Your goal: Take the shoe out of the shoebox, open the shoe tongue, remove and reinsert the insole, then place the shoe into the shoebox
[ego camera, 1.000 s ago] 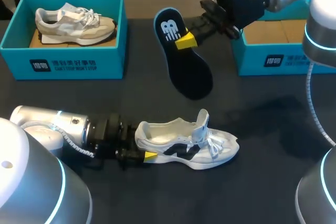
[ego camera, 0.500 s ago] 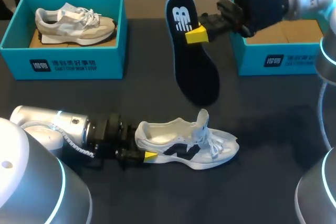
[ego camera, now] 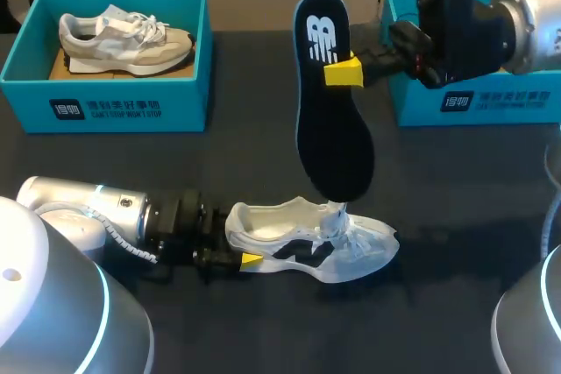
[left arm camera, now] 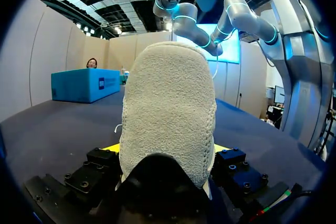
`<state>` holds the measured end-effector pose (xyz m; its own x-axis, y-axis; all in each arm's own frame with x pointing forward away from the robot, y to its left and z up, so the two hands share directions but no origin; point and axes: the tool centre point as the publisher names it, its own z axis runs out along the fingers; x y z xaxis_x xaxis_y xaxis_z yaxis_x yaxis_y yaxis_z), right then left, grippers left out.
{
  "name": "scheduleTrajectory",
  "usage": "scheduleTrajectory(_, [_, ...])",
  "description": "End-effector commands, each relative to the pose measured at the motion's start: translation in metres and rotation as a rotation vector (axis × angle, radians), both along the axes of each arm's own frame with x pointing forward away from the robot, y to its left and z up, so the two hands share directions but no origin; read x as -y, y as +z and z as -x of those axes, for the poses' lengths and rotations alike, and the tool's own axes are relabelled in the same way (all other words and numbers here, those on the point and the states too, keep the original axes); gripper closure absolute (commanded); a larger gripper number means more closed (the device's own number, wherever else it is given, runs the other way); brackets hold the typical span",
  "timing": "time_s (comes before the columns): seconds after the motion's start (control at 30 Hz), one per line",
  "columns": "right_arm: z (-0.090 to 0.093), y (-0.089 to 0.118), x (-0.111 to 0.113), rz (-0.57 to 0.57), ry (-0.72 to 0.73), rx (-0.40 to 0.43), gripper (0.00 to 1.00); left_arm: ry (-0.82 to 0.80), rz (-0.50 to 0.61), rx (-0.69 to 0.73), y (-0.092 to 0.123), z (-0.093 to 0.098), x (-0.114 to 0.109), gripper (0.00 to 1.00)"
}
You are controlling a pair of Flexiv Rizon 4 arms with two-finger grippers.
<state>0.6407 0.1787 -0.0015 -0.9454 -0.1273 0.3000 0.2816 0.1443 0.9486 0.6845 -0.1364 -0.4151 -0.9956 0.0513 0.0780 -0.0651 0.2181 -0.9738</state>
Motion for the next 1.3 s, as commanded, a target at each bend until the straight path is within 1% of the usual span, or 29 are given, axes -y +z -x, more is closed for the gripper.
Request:
scheduleTrajectory(0.03, [0.004, 0.000, 0.000, 0.009, -0.034, 0.003, 1.00, 0.003, -0.002, 0.000, 0.000, 0.001, 0.001, 1.00])
scheduleTrajectory(0.13, [0.004, 0.000, 0.000, 0.009, -0.034, 0.003, 1.00, 0.003, -0.002, 0.000, 0.000, 0.001, 0.001, 1.00])
scheduleTrajectory(0.37, [0.014, 0.014, 0.023, -0.038, -0.078, -0.022, 1.00, 0.003, -0.002, 0.000, 0.000, 0.001, 0.001, 1.00])
scheduleTrajectory(0.57, [0.024, 0.028, 0.032, -0.015, -0.118, -0.042, 1.00, 0.003, -0.002, 0.000, 0.000, 0.001, 0.001, 1.00])
scheduleTrajectory(0.7, [0.032, 0.034, 0.038, -0.007, -0.136, -0.048, 1.00, 0.003, -0.002, 0.000, 0.000, 0.001, 0.001, 1.00])
scheduleTrajectory(0.97, [0.045, 0.042, 0.045, 0.003, -0.153, -0.085, 1.00, 0.003, -0.002, 0.000, 0.000, 0.001, 0.001, 1.00])
scheduleTrajectory(1.13, [0.045, 0.043, 0.047, 0.005, -0.169, -0.105, 1.00, 0.003, -0.002, 0.000, 0.000, 0.001, 0.001, 1.00])
scheduleTrajectory(1.3, [0.045, 0.043, 0.045, 0.003, -0.169, -0.106, 1.00, 0.003, -0.002, 0.000, 0.000, 0.001, 0.001, 1.00])
